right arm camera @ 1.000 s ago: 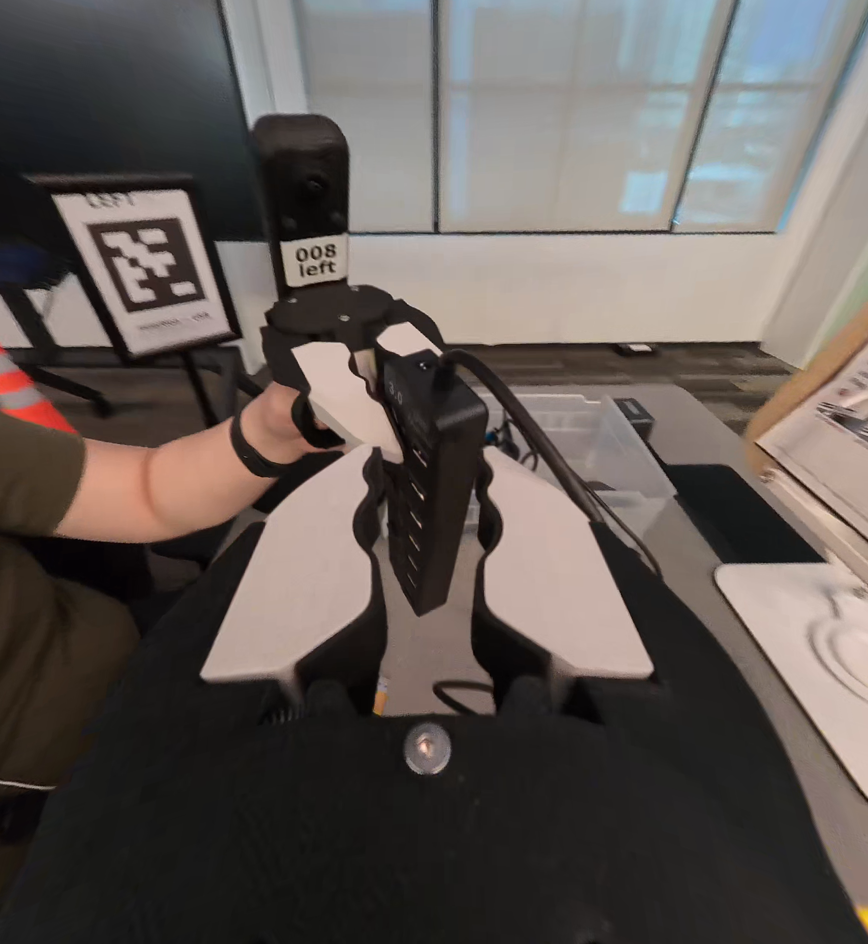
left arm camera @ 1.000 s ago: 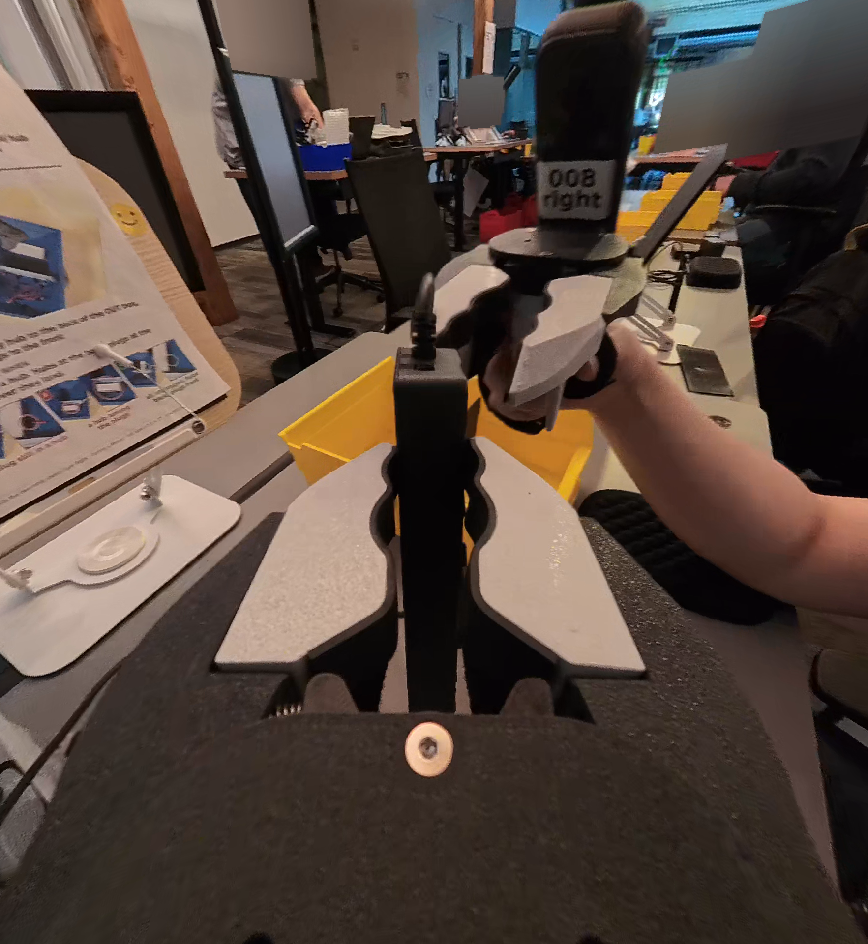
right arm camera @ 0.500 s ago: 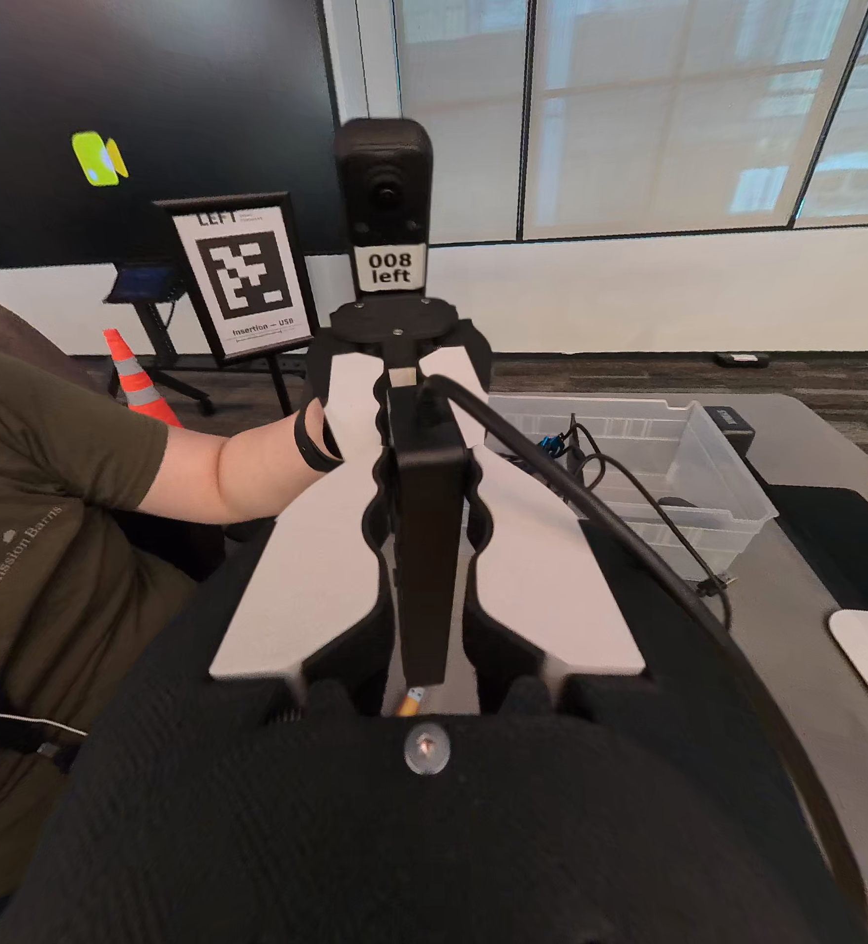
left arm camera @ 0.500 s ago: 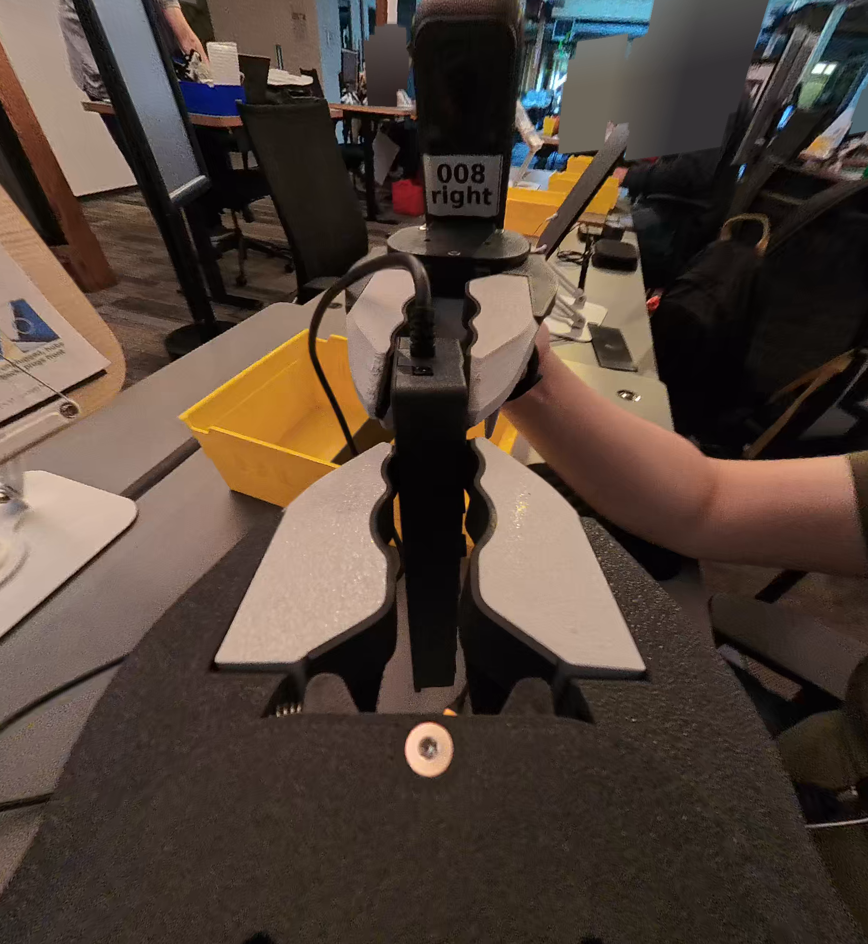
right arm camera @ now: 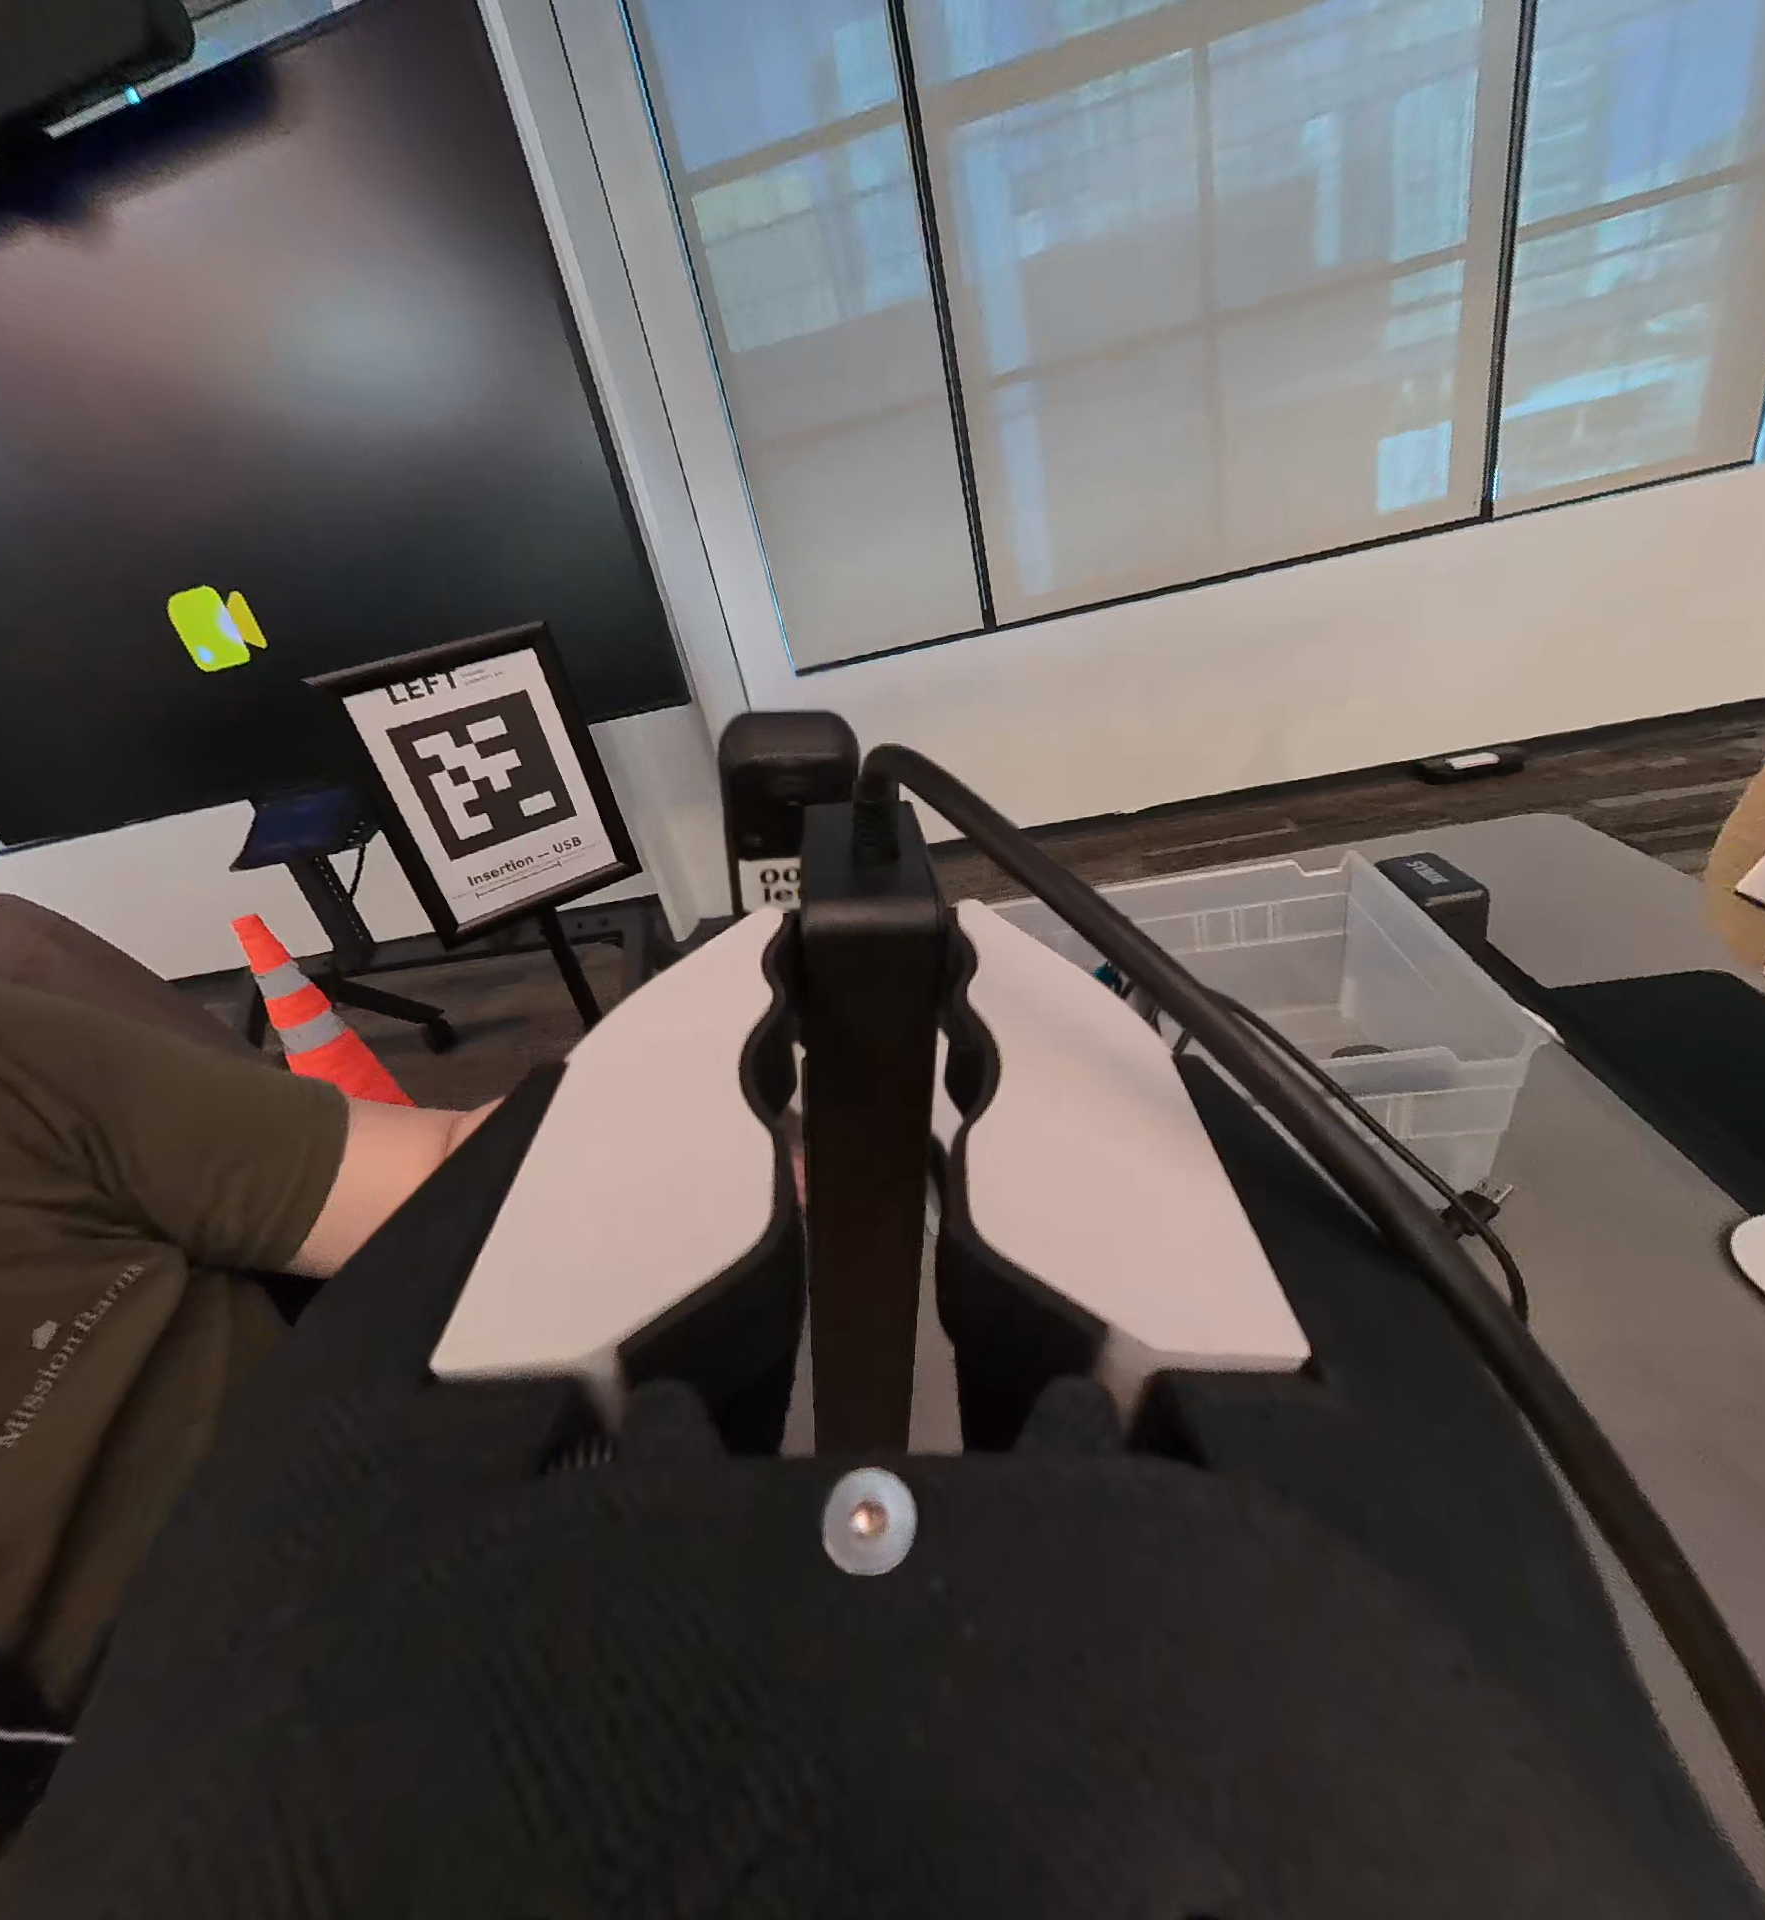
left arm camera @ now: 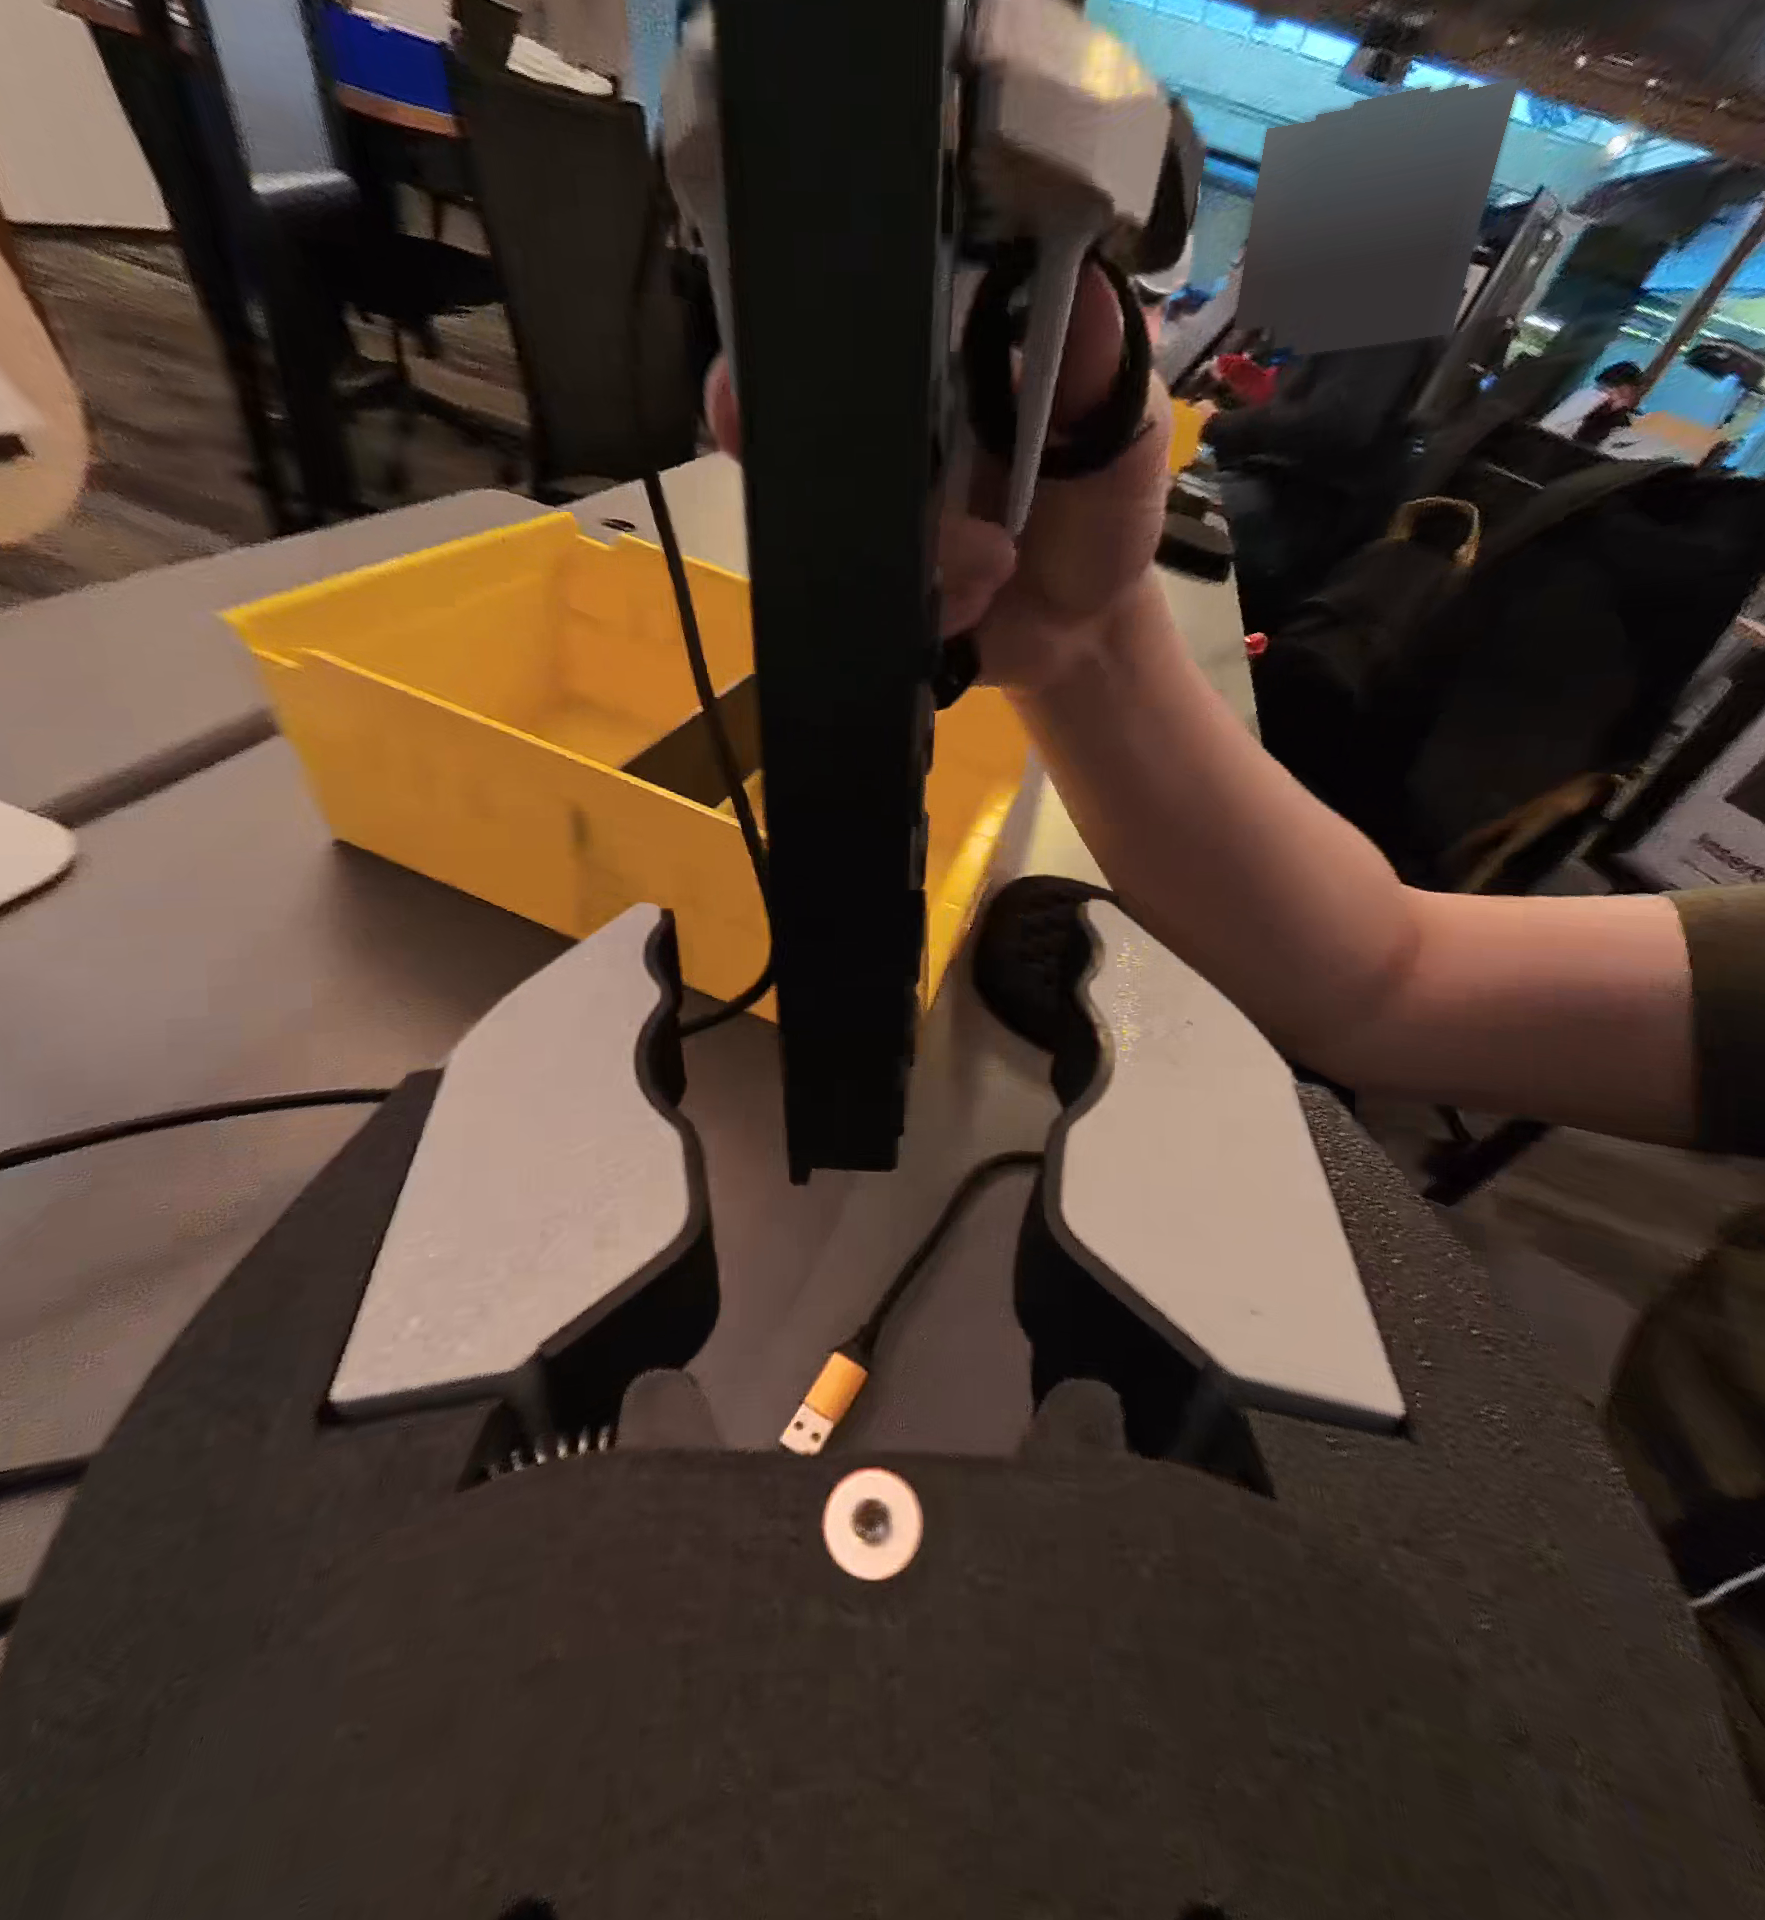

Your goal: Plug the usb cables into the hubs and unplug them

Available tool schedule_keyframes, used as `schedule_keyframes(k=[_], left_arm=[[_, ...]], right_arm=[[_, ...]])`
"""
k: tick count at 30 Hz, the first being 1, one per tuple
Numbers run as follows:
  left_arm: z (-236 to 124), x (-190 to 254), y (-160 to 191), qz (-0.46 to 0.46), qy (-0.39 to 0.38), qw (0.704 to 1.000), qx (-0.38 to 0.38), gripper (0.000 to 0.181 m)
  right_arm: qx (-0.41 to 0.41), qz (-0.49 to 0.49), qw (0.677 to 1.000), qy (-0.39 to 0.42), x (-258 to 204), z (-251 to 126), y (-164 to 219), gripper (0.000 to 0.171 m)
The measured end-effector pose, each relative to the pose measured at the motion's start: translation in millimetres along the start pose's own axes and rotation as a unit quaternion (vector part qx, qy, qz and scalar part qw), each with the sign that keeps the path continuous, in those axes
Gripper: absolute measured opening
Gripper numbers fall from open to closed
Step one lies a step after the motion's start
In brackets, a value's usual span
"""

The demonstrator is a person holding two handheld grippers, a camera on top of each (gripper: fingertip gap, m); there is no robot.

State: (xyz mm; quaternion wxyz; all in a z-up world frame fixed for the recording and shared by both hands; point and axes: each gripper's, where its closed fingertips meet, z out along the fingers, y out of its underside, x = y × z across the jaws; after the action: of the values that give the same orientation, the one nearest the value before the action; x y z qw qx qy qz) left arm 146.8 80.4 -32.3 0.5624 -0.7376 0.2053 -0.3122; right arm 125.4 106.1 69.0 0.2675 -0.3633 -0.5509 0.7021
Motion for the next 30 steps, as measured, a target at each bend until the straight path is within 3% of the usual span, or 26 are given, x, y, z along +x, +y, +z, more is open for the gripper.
schedule_keyframes(k=[6,14,23,26,30], left_arm=[[23.6,3.5,22.4,0.003,0.017,0.999,-0.037,0.061],[42.0,4.9,27.2,0.004,0.041,0.998,-0.041,0.027],[44.2,9.9,27.1,0.0,0.059,0.997,-0.041,0.027],[41.6,9.3,27.6,-0.003,0.059,0.997,-0.044,0.039],[31.0,5.1,5.8,-0.006,0.053,0.998,-0.017,0.04]], right_arm=[[0.02,-0.011,1.0,-0.001,-4.6,0.8,-7.7,0.026],[0.035,-0.001,0.999,-0.008,-6.3,-3.2,-13.5,0.026],[0.028,-0.004,1.0,-0.013,-8.1,-5.3,-13.8,0.026],[0.014,-0.005,1.0,-0.019,-10.2,-4.0,-10.0,0.026],[0.01,0.003,1.0,-0.014,-6.9,-1.8,-6.9,0.026]])
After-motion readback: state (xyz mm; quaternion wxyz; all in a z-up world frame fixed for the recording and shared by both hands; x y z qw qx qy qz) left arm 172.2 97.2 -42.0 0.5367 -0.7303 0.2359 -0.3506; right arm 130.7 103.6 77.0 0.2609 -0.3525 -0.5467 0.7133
